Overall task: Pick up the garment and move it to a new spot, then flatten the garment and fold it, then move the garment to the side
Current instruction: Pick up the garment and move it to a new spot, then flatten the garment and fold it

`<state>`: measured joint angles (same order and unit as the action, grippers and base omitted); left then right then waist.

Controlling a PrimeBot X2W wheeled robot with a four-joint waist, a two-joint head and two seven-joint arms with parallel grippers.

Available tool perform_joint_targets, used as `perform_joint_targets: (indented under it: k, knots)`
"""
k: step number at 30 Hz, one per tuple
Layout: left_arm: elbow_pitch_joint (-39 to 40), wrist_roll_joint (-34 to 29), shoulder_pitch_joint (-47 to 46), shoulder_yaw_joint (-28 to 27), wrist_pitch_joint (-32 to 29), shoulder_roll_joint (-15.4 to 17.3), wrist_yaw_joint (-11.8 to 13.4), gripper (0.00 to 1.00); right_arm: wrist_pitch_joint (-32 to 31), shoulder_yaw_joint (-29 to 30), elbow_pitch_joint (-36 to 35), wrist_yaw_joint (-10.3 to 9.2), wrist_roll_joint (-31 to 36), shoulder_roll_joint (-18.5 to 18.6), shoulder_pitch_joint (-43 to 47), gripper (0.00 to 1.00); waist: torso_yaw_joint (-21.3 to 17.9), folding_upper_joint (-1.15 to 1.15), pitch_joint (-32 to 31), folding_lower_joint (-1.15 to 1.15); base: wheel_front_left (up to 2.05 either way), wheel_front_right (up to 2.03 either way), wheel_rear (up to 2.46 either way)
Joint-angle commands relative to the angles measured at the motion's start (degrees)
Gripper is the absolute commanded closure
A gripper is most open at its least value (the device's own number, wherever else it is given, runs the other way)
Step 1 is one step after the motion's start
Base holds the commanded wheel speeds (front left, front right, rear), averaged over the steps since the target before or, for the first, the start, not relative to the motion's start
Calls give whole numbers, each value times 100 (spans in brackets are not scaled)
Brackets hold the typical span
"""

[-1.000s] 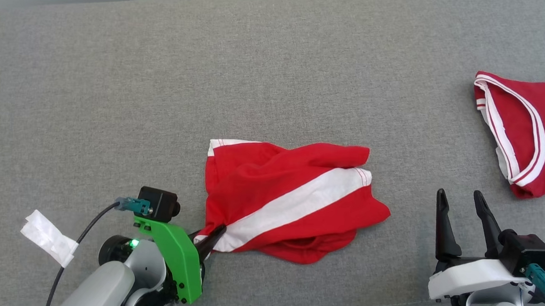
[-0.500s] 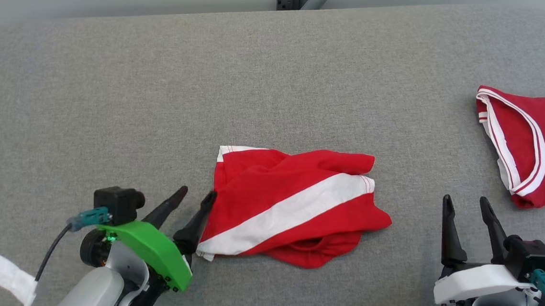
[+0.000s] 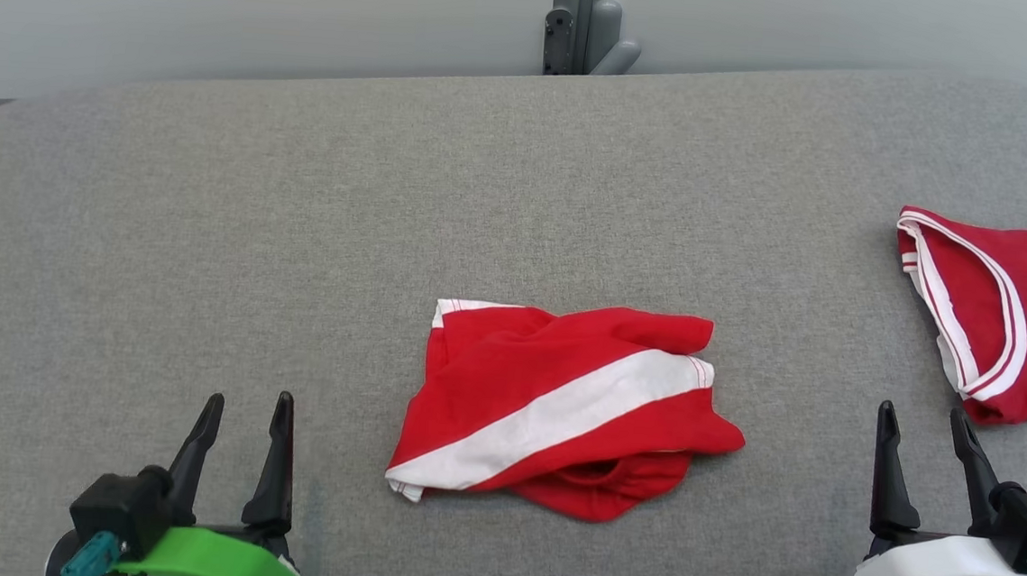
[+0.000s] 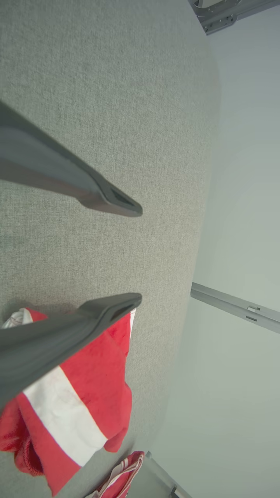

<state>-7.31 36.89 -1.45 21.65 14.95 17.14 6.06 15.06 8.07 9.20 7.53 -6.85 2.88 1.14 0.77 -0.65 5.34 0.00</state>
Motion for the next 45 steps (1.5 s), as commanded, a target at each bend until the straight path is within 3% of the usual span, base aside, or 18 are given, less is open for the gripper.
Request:
perform_joint_targets:
  k: [1, 5, 13, 20, 45]
  knots:
    - [128, -334, 265, -168, 22, -46, -29, 0, 16, 21, -28, -9, 13, 7, 89, 0, 79, 65, -115, 0, 0, 0, 0]
    - [374, -937, 827, -779, 26, -354, -183, 0, 16, 69, -36, -9, 32, 7, 215, 0, 92, 65, -226, 0, 0, 0, 0]
    - [512, -1847, 1523, -1869, 23, -1001, -847, 0, 16, 154, 53, -9, 59, 6, 441, 0, 61, 65, -545, 0, 0, 0, 0]
    - [482, -2178, 1649, -2264, 24, -1317, -1209, 0, 16, 125, 78, -9, 77, 7, 414, 0, 23, 65, -567, 0, 0, 0, 0]
    - [375, -2279, 1510, -2304, 24, -1423, -1360, 0, 16, -83, 114, -9, -30, 7, 262, 0, 58, 65, -493, 0, 0, 0, 0]
